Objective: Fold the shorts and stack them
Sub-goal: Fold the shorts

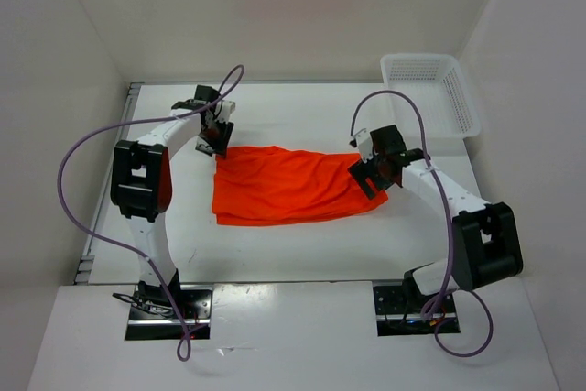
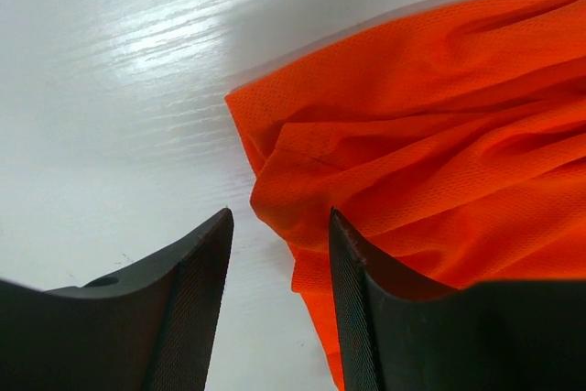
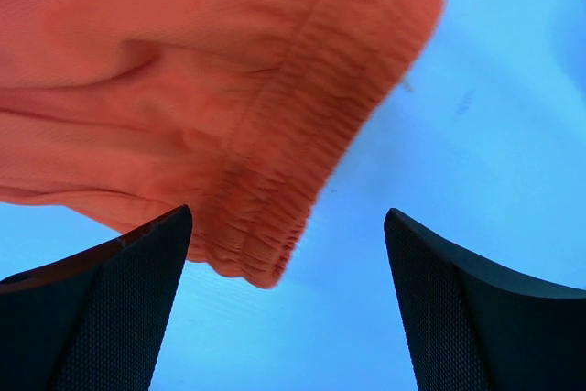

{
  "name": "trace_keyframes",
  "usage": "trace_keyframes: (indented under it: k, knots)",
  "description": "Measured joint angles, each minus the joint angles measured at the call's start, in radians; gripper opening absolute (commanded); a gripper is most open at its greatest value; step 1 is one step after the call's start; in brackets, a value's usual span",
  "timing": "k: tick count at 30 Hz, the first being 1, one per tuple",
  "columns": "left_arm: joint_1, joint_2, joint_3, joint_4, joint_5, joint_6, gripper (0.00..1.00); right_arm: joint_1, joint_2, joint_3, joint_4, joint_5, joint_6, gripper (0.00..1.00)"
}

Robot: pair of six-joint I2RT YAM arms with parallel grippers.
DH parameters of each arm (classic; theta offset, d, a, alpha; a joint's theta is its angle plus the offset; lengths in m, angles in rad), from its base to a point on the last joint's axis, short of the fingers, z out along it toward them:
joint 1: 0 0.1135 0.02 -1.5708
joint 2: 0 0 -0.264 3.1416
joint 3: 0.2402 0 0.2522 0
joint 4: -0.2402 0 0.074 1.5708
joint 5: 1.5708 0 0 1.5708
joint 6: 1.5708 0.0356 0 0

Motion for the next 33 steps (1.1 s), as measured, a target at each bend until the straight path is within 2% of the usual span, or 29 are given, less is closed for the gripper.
trace_keyframes:
  k: [4, 10, 14, 20, 21, 26, 31, 33]
  knots:
    - [0.000, 0.000, -0.031, 0.000, -0.017, 0.000, 0.54, -0.026, 0.032, -0.036, 0.003, -0.055, 0.008, 0.90]
    - [0.000, -0.001, -0.052, -0.007, -0.018, 0.000, 0.54, -0.153, 0.116, -0.055, 0.014, -0.143, 0.006, 0.90]
    - [0.000, -0.001, -0.052, -0.008, -0.017, 0.000, 0.54, -0.173, 0.137, -0.055, 0.026, -0.186, -0.013, 0.80]
    - [0.000, 0.000, -0.052, -0.008, -0.018, 0.000, 0.54, -0.173, 0.167, -0.054, 0.041, -0.245, -0.039, 0.57]
    - [0.000, 0.000, -0.052, -0.008, -0.018, 0.000, 0.54, -0.173, 0.169, -0.054, 0.041, -0.254, -0.043, 0.50]
    - [0.000, 0.012, -0.052, -0.011, -0.018, 0.000, 0.54, -0.173, 0.171, -0.058, 0.049, -0.289, -0.060, 0.32]
    - [0.000, 0.045, -0.043, -0.015, -0.016, 0.000, 0.54, -0.173, 0.171, -0.061, 0.054, -0.302, -0.068, 0.04]
    - [0.000, 0.048, -0.036, -0.019, -0.016, 0.000, 0.54, -0.173, 0.171, -0.061, 0.055, -0.302, -0.072, 0.00]
